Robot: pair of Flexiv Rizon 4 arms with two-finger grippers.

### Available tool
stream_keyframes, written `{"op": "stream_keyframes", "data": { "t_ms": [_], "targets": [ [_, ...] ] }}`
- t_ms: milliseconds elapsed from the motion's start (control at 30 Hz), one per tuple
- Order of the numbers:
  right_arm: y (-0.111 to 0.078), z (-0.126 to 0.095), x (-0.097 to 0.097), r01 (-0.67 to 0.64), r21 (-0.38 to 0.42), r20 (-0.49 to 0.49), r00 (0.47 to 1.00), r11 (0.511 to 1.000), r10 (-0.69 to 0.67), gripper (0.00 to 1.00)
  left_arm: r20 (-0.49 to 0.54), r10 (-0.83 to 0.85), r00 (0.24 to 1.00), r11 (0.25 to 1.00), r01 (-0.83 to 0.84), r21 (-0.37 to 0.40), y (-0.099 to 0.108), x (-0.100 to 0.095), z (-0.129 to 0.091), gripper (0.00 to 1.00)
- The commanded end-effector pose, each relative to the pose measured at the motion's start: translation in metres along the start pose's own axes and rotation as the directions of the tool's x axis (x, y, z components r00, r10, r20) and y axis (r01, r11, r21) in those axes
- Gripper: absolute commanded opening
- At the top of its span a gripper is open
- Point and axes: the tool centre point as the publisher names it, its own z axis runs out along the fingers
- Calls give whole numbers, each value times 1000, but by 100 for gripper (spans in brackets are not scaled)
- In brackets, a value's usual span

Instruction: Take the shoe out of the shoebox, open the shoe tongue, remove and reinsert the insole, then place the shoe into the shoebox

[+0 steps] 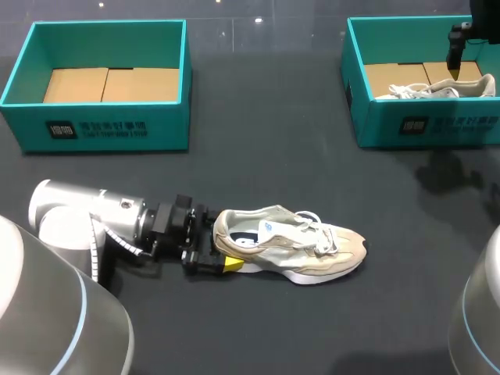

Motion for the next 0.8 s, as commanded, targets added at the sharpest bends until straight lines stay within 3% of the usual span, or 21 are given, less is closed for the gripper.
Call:
{"op": "stream_keyframes", "data": {
  "t_ms": [33,200,233,267,400,800],
  "targets": [
    [0,0,0,-1,-1,1,1000,1000,1,100,-10,6,1000,1000,-6,2,1,-3,3,100],
    [0,0,0,-1,-1,1,1000,1000,1,100,-11,12,1000,1000,-12,1,0,-4,5,100],
    [0,0,0,-1,-1,1,1000,1000,1,100,-10,12,1000,1000,-12,0,1,-4,5,73],
    [0,0,0,-1,-1,1,1000,1000,1,100,-10,11,1000,1000,-11,0,1,-5,5,55],
    [0,0,0,-1,-1,1,1000,1000,1,100,-10,11,1000,1000,-11,0,2,-5,5,0],
    [0,0,0,-1,-1,1,1000,1000,1,100,23,12,1000,1000,-12,-1,3,-2,-1,0]
  ]
}}
